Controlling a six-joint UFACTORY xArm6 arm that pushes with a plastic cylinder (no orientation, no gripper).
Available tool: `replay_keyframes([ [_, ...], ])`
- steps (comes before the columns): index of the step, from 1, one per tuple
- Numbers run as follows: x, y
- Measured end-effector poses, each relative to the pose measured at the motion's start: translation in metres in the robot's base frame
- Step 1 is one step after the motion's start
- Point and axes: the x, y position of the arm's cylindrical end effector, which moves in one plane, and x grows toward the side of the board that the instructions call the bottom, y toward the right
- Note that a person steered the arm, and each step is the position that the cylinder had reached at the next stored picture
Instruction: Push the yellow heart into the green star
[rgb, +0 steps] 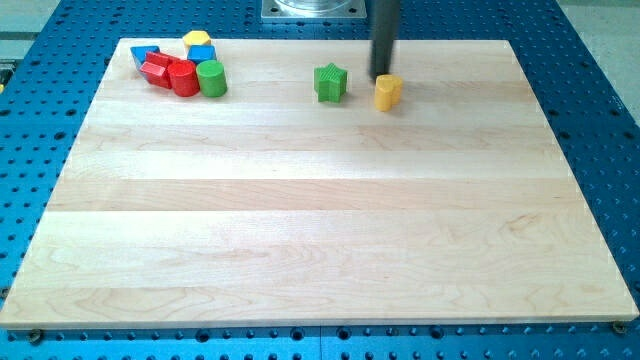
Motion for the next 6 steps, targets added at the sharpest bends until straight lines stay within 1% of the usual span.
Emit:
replay_keyframes([
  [1, 0.016, 0.058],
  [2, 0.023, -0.021],
  [3, 0.015, -0.089],
  [4, 0.030, -0.027],
  [5, 0.050, -0.056],
  [6, 0.025, -0.089],
])
